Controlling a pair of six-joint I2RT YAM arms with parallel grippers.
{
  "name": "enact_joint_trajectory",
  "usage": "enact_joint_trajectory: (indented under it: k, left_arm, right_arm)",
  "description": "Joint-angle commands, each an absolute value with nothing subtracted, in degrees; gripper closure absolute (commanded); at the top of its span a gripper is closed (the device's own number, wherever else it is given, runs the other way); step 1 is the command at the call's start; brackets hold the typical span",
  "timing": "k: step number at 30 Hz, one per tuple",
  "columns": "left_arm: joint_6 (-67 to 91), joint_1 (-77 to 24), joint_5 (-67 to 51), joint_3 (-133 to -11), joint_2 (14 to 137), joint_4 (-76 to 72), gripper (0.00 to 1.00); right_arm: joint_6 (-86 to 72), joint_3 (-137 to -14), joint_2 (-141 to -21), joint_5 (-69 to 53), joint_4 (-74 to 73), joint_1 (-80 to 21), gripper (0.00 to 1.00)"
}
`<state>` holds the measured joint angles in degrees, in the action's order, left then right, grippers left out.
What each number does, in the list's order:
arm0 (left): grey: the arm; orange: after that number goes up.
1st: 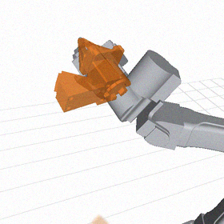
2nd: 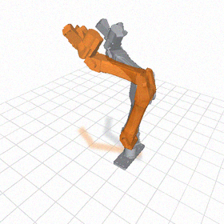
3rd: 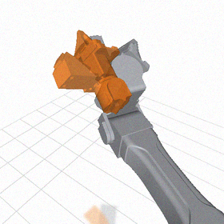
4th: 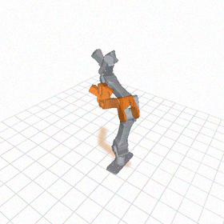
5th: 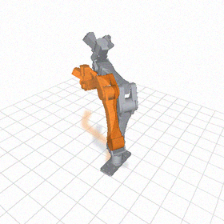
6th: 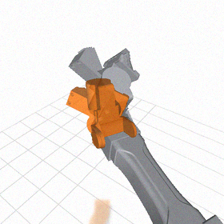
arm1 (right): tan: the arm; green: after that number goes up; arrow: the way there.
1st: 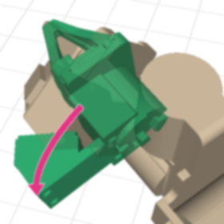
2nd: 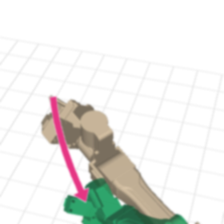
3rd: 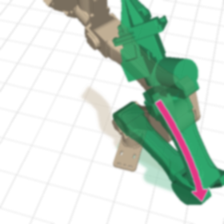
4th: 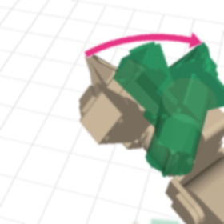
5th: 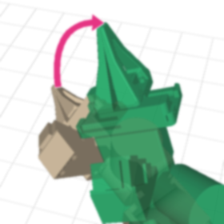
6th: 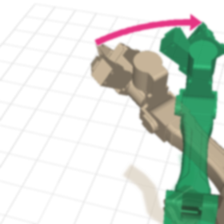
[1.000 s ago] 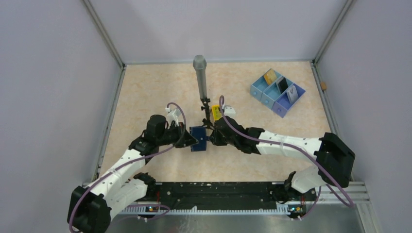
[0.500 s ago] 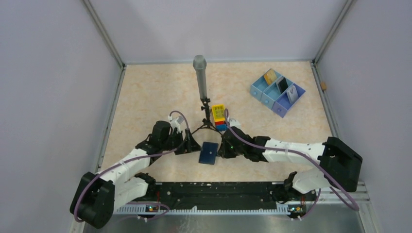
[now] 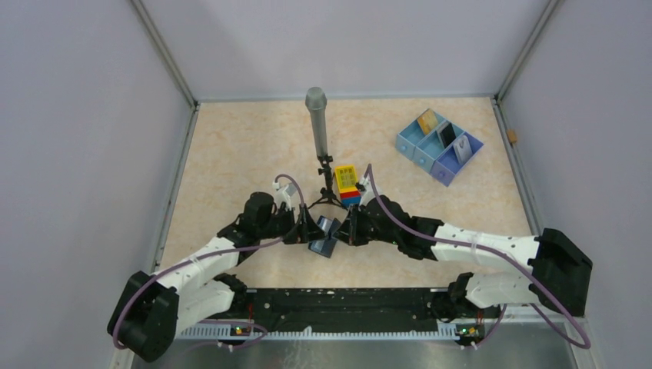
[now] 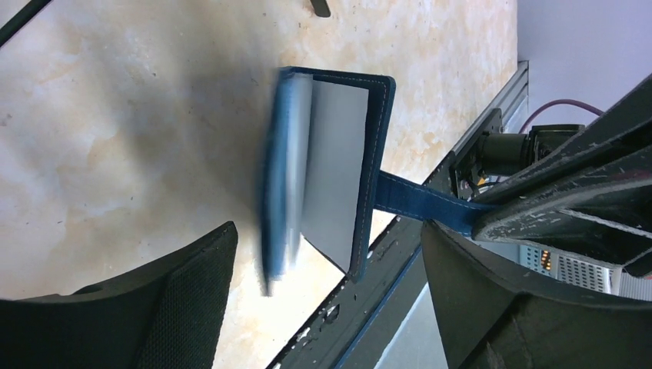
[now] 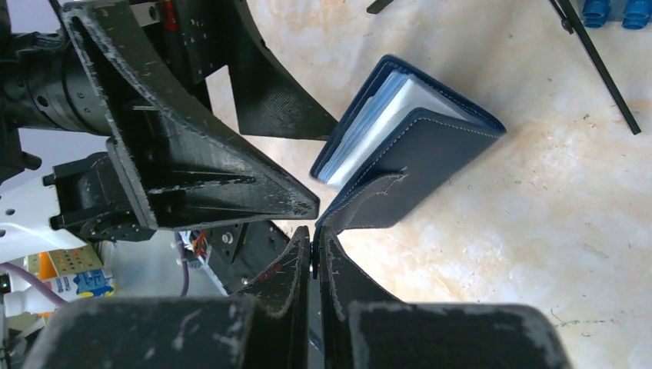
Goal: Put the credit cards into the card holder
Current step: Open the card holder at the center of the board.
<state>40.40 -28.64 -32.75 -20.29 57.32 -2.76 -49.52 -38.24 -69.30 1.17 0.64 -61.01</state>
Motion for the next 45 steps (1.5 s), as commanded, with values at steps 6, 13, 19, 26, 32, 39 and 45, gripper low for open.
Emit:
enact_joint_trajectory:
  k: [6,13,19,26,32,39,45]
  left_arm:
    - [39.1,-29.7,-31.4,-21.0,60.0,-4.4,0.31]
    - [39.6,-29.9,-30.0,-20.4,60.9,-4.9,0.53]
    - [41.9,-30.1,-30.2,-19.7,61.2,-7.9,0.75]
    - [43.5,-30.4,-30.6,-19.2,62.0,-10.3,0.81]
    - [43.9,-30.9,-30.7,-18.8,64.0,-11.7,0.8]
    - [42.8,-30.9,-26.5,-20.0,61.7,-7.2,0.64]
    - [41.5,-30.9,-24.9,-22.1,59.9,-2.2,0.54]
  right_arm:
    - [-49.1,-37.7,-69.3,0.5,3.8,-61.8,1.0]
    - [-49.4,-37.6,-69.1,1.8,2.2,-61.8,1.0]
    - [-49.8,-37.2,-68.7,3.5,0.2,-61.8,1.0]
    - [-50.0,-36.7,-68.2,3.5,0.5,-61.8,1.0]
    - [-50.1,-36.4,-68.3,4.3,0.5,-61.8,1.0]
    - [-53.4,-36.2,-66.8,10.3,-10.7,-61.8,1.0]
    - [-57.3,-32.4,-63.3,14.8,-18.7,-61.8,1.0]
